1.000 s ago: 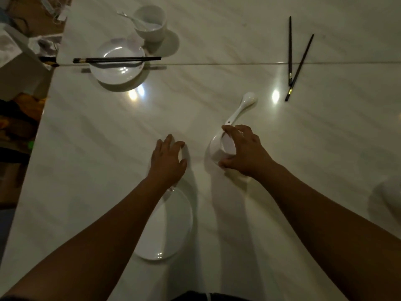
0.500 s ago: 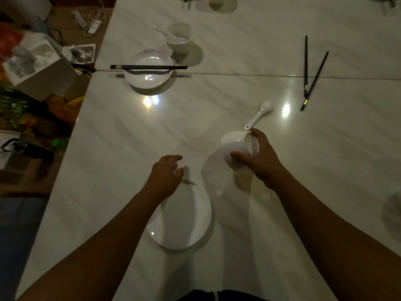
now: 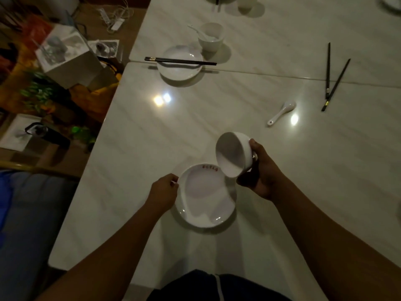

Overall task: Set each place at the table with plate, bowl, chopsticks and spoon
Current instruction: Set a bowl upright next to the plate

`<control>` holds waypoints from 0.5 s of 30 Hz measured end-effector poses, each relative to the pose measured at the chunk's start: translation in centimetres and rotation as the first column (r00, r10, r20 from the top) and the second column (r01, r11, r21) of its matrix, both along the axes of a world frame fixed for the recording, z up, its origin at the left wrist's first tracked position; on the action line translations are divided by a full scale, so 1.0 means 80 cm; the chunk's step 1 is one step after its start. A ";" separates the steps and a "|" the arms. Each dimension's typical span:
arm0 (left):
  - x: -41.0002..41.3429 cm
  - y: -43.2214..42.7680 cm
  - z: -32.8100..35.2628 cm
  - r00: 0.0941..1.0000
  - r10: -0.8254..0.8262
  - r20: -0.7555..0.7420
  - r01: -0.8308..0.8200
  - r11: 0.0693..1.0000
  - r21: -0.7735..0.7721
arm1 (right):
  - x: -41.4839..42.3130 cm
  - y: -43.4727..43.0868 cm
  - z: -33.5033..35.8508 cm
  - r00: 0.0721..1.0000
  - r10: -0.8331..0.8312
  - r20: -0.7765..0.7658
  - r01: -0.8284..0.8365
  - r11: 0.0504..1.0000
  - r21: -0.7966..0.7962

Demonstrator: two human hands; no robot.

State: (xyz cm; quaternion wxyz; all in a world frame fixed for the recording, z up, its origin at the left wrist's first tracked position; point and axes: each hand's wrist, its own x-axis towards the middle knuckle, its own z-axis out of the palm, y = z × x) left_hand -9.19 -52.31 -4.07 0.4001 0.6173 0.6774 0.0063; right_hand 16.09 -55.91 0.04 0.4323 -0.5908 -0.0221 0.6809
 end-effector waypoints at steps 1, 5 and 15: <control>0.000 -0.001 0.001 1.000 0.005 0.010 -0.005 1.000 0.000 | -0.006 -0.003 0.000 1.000 -0.003 -0.002 0.003 1.000 -0.007; 0.004 -0.004 0.000 0.998 -0.007 0.055 0.007 1.000 -0.004 | -0.023 -0.011 -0.001 1.000 -0.006 -0.030 0.005 0.999 -0.045; 0.022 -0.010 -0.011 0.987 -0.046 0.154 0.061 0.994 -0.095 | -0.047 -0.010 0.002 0.993 0.114 -0.033 -0.116 0.992 -0.042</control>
